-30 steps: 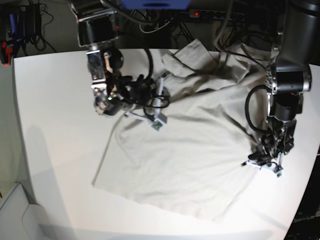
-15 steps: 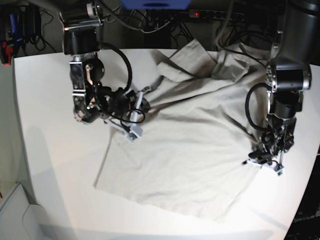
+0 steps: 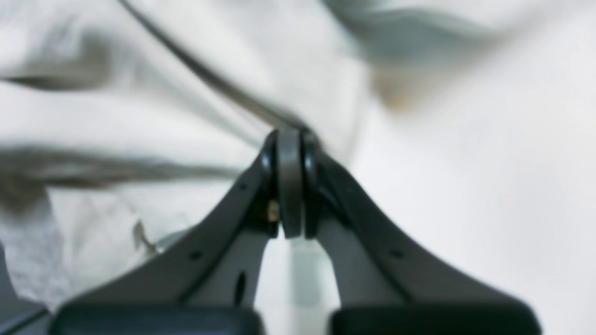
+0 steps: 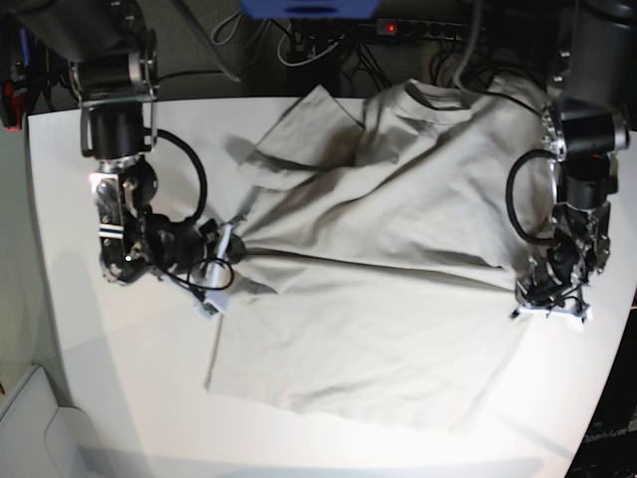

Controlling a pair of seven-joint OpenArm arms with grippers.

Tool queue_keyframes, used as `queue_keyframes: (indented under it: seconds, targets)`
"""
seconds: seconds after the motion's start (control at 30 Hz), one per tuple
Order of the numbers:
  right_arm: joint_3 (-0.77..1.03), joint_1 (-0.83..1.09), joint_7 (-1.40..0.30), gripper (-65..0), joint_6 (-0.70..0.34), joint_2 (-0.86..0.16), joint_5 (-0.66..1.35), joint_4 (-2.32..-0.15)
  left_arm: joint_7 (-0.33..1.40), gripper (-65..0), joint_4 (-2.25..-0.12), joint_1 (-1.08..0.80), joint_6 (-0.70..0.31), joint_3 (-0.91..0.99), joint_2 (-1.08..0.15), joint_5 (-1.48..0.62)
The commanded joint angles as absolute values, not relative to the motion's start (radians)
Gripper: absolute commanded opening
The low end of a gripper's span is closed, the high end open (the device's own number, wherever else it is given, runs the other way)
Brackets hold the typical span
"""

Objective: Layout the t-shirt on the table in an organized manner, then fold the t-shirt properly
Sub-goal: 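Grasp the shirt edge with the right gripper and pull it outward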

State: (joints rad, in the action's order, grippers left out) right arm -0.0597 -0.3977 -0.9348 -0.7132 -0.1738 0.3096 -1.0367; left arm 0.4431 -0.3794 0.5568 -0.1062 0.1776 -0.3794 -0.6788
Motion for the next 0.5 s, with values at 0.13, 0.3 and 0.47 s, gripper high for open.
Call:
queue_keyframes:
  seconds: [0.13, 0.3, 0.47]
  targets:
    - [-0.058, -0.527, -0.955, -65.0, -0.698, -0.226, 0.269, -0.974, 0.75, -64.9, -0.602, 0.34, 0.024, 0.208, -0.371, -0.624]
    - [-0.058, -0.624, -0.906, -65.0, -0.698, -0.254, 0.269, -0.888, 0.881, -64.9, -0.909, 0.18, 0.025, 0.259, -0.335, -0.694]
    - [-0.058, -0.693, -0.934, -65.0, -0.698, -0.254, 0.272, -0.874, 0.96, -64.9, -1.196, 0.071, 0.027, 0.358, -0.326, -0.707]
